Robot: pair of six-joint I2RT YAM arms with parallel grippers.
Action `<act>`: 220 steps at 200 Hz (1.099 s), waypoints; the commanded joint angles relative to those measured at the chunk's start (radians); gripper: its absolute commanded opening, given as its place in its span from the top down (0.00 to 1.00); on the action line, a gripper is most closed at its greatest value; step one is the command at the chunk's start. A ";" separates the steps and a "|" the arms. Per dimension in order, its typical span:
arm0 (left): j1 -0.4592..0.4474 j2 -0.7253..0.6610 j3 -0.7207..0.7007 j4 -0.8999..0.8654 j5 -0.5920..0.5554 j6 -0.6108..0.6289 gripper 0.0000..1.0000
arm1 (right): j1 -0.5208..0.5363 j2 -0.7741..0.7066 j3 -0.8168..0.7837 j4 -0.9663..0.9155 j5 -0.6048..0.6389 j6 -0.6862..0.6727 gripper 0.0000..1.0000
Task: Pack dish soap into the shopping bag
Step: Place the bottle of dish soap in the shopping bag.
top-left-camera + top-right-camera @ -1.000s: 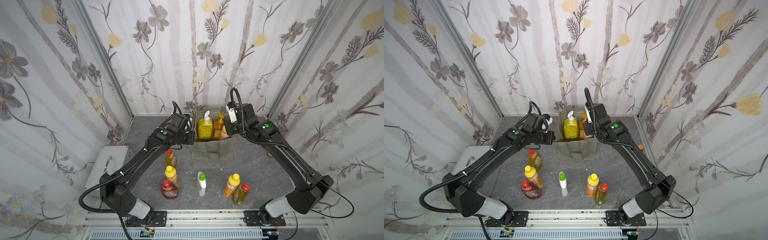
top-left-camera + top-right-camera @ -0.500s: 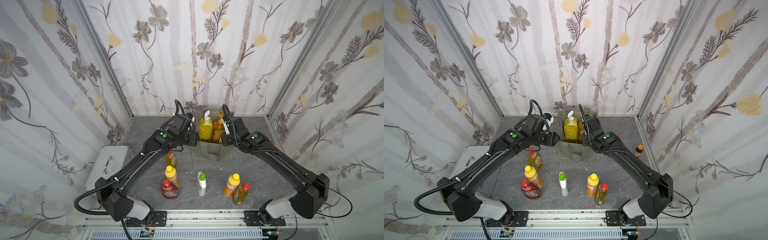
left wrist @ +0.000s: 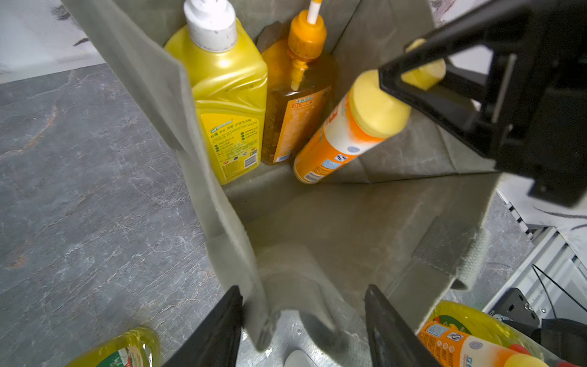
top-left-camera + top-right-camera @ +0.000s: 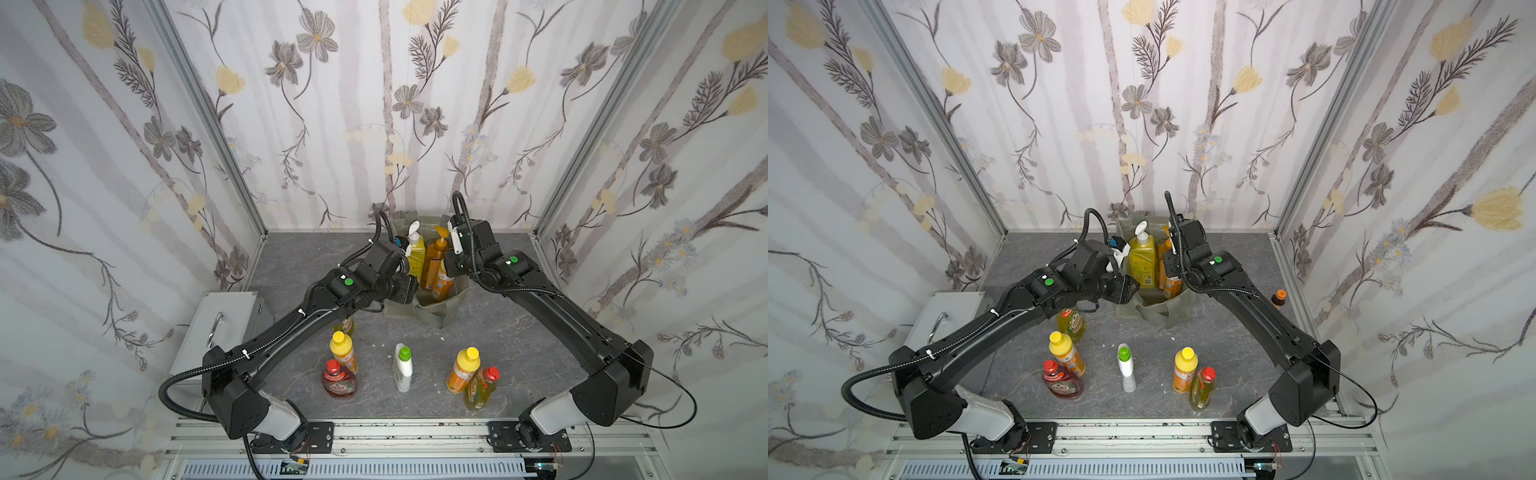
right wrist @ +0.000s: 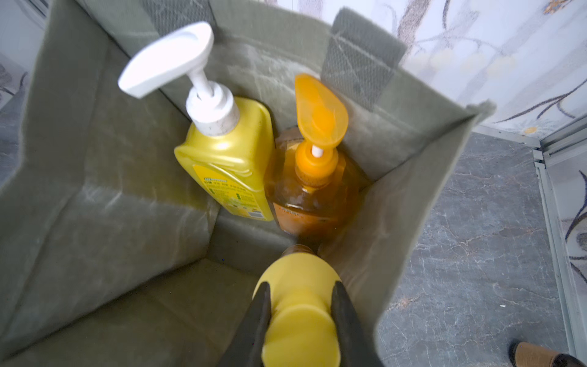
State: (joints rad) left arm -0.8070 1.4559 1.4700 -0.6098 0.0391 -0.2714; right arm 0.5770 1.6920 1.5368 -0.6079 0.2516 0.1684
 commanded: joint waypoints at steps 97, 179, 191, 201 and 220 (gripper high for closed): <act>-0.024 0.077 0.109 0.040 0.006 -0.027 0.39 | -0.043 0.114 0.003 0.133 0.074 -0.024 0.96; -0.030 0.186 0.134 -0.059 0.070 -0.013 0.56 | -0.091 0.134 0.043 0.202 0.063 0.018 0.96; -0.032 0.182 0.122 -0.060 0.078 -0.014 0.57 | -0.094 0.135 0.039 0.212 0.067 0.019 0.96; -0.035 0.178 0.113 -0.061 0.081 -0.014 0.58 | -0.094 0.136 0.037 0.219 0.065 0.019 0.96; -0.036 0.170 0.101 -0.064 0.081 -0.014 0.58 | -0.093 0.154 0.036 0.221 0.056 0.014 0.96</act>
State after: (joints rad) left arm -0.8410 1.6382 1.5826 -0.6498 0.1059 -0.2871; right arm 0.4847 1.8294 1.5654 -0.5285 0.2737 0.1822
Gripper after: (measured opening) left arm 0.420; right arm 0.246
